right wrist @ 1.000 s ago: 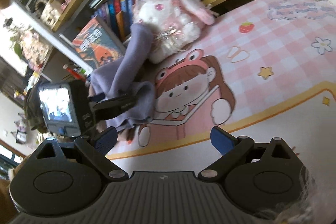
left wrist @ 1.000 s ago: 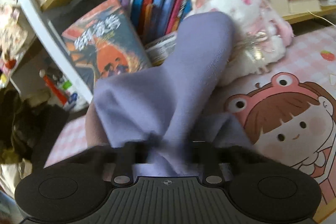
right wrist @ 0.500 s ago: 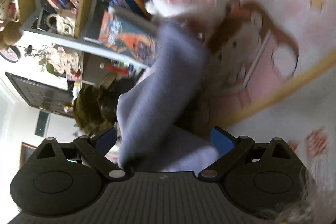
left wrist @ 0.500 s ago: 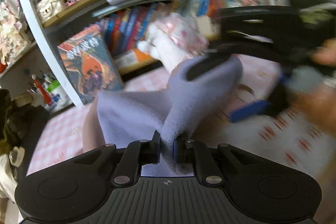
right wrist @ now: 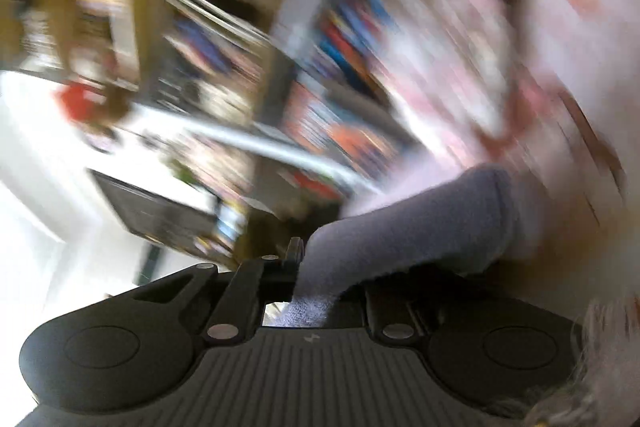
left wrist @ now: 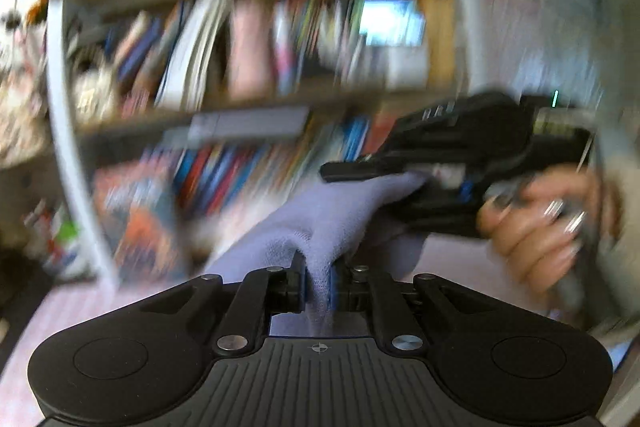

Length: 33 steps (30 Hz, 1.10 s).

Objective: Fold clothes
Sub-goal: 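Grasp the lavender sweater with the left gripper while the right gripper grasps it too, then lift and shake the sweater open with both grippers, spreading it over the table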

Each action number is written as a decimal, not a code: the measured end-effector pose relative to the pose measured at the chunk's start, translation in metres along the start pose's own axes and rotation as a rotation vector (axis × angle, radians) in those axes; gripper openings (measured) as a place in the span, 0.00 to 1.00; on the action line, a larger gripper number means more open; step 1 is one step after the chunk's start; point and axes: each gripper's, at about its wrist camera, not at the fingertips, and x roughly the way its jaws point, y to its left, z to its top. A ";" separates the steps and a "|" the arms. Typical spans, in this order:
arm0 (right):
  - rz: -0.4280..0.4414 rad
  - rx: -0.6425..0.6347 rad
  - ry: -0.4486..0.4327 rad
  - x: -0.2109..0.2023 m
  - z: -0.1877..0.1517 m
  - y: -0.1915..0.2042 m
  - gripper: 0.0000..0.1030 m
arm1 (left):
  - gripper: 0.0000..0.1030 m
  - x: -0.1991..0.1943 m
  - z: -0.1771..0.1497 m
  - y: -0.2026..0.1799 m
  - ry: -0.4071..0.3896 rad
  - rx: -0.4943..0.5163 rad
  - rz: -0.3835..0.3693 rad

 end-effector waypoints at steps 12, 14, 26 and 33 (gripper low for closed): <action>0.183 -0.553 -0.011 0.013 0.047 0.204 0.10 | 0.09 -0.018 0.021 0.078 -0.139 -0.518 -0.352; 0.052 -0.534 0.100 0.054 0.029 0.172 0.10 | 0.09 -0.004 -0.015 0.094 -0.011 -0.569 -0.304; -0.519 -0.310 0.419 0.179 -0.100 -0.037 0.10 | 0.15 0.023 -0.164 0.175 0.488 -0.576 0.087; -0.484 -0.458 0.423 0.184 -0.123 -0.012 0.43 | 0.15 0.020 -0.175 0.205 0.513 -0.549 0.176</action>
